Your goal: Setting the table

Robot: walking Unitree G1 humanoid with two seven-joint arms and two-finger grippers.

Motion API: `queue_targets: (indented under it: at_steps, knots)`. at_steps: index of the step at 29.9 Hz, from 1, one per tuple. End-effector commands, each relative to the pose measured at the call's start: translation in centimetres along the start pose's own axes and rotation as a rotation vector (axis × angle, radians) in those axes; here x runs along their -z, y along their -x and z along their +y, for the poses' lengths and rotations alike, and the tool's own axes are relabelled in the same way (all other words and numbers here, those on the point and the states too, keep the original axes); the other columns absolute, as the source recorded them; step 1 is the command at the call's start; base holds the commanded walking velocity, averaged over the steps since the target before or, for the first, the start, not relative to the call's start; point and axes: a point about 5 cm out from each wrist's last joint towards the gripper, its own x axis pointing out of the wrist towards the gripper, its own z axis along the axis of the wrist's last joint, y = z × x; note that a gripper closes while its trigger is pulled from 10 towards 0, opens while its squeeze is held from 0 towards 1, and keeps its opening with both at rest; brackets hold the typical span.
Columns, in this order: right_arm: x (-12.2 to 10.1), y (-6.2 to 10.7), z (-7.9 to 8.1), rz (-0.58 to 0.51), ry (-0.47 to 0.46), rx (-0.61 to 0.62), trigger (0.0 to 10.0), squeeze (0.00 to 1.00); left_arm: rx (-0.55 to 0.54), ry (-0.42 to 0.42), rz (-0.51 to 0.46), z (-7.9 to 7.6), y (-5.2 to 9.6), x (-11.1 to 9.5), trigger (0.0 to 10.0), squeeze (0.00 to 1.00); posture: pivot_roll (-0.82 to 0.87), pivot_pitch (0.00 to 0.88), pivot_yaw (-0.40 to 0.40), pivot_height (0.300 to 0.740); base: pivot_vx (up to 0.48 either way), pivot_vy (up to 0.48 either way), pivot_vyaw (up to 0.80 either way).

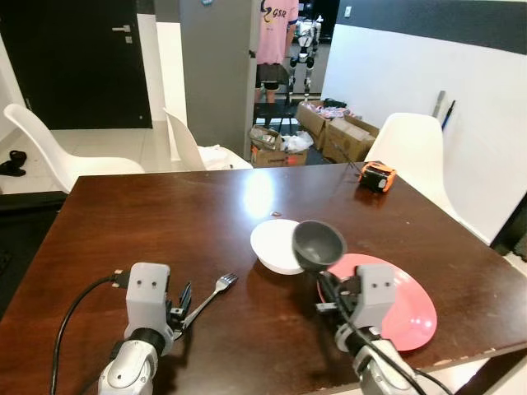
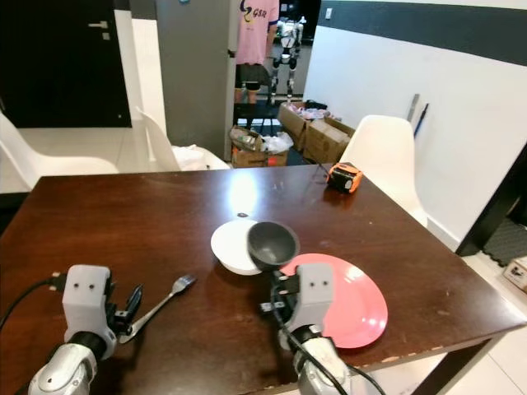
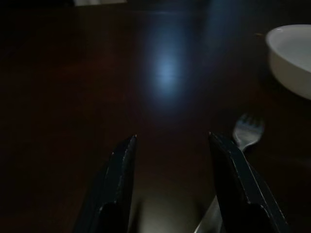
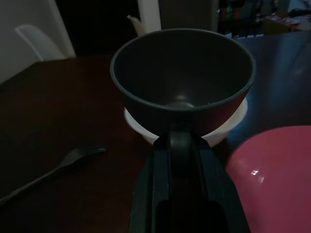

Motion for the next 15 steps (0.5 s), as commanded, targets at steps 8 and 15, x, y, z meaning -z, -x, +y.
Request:
queue_targets:
  at_steps: [8,15]
  knots:
    - [0.51,0.64,-1.03,0.021,0.005,0.040,10.0,0.00,0.024,-0.004,0.014,-0.60,-0.02,0.34,10.0,0.00,0.01,0.065,0.023,0.740,0.000,0.000,0.00]
    - [0.43,0.67,-1.04,0.015,0.013,0.041,10.0,0.00,0.025,-0.005,0.016,-0.65,0.03,0.39,10.0,0.00,0.00,0.069,0.025,0.740,0.000,0.000,0.00]
